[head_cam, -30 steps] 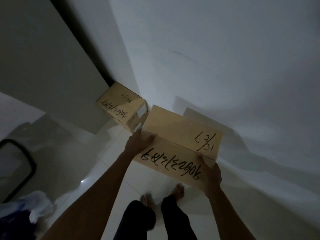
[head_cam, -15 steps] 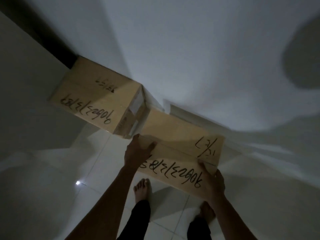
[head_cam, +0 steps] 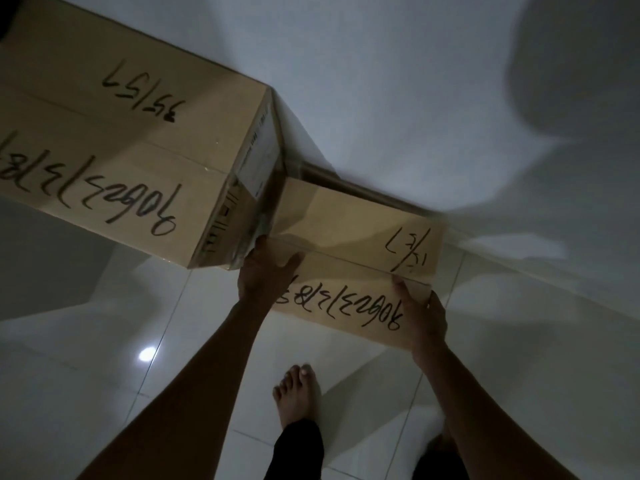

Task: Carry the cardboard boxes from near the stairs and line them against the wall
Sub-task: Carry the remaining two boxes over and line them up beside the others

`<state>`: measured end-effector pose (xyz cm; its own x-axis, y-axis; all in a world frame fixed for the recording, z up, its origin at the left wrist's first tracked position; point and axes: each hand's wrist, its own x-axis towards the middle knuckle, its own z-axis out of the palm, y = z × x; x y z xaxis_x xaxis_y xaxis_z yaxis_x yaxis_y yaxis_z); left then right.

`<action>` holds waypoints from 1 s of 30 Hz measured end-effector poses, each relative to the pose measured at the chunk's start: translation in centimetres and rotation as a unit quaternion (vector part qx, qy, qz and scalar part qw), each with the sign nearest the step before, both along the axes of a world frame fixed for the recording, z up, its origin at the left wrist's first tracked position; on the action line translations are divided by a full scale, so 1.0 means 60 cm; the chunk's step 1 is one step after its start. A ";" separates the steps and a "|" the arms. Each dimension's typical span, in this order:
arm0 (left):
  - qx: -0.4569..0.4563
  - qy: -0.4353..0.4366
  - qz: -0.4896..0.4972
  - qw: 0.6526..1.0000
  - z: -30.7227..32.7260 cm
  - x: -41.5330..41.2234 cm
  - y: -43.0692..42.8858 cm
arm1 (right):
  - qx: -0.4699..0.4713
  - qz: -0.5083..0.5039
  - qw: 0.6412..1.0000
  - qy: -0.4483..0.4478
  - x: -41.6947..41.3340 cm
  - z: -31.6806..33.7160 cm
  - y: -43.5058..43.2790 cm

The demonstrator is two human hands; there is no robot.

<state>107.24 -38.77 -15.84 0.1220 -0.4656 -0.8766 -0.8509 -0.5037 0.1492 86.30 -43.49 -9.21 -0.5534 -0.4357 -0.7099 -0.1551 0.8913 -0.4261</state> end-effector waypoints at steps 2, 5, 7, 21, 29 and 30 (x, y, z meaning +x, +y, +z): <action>-0.020 0.006 -0.067 0.998 -0.001 0.018 0.044 | -0.010 -0.008 1.000 0.003 0.007 -0.012 -0.004; -0.123 0.033 -0.049 0.991 0.041 0.052 -0.020 | -0.025 -0.023 0.999 -0.007 0.025 -0.023 -0.009; -0.248 0.023 0.008 0.969 0.089 0.053 -0.112 | -0.036 -0.031 0.999 -0.011 0.037 -0.027 -0.015; -0.241 0.008 -0.069 0.968 0.144 0.080 -0.114 | 0.030 0.102 0.993 -0.055 0.031 0.006 -0.061; -0.237 0.008 -0.129 0.963 0.244 0.033 -0.092 | -0.010 0.175 0.984 0.011 -0.011 0.132 -0.024; -0.243 0.012 -0.135 0.960 0.268 0.019 -0.085 | -0.012 0.187 0.982 0.020 -0.026 0.157 -0.006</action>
